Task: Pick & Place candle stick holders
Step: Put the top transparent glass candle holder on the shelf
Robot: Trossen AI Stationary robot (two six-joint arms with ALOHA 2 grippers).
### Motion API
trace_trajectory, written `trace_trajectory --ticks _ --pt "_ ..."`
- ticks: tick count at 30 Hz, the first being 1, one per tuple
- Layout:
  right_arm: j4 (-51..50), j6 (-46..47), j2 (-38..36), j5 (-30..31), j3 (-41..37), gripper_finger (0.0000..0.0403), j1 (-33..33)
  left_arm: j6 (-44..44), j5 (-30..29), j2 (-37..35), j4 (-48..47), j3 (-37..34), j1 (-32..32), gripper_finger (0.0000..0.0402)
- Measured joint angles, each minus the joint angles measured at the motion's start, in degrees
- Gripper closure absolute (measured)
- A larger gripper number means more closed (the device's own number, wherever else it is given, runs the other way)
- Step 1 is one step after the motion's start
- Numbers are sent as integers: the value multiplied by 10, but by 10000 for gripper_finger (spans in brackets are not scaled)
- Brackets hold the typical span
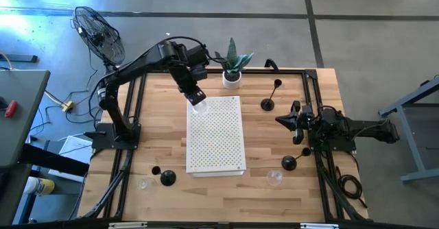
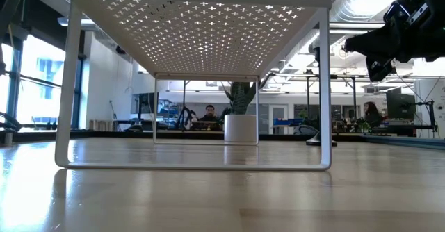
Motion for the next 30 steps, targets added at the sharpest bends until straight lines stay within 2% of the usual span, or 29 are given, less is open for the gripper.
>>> trace_trajectory --ticks 30 --pt "-3 0 0 -15 0 402 0 17 26 -3 0 0 0 381"
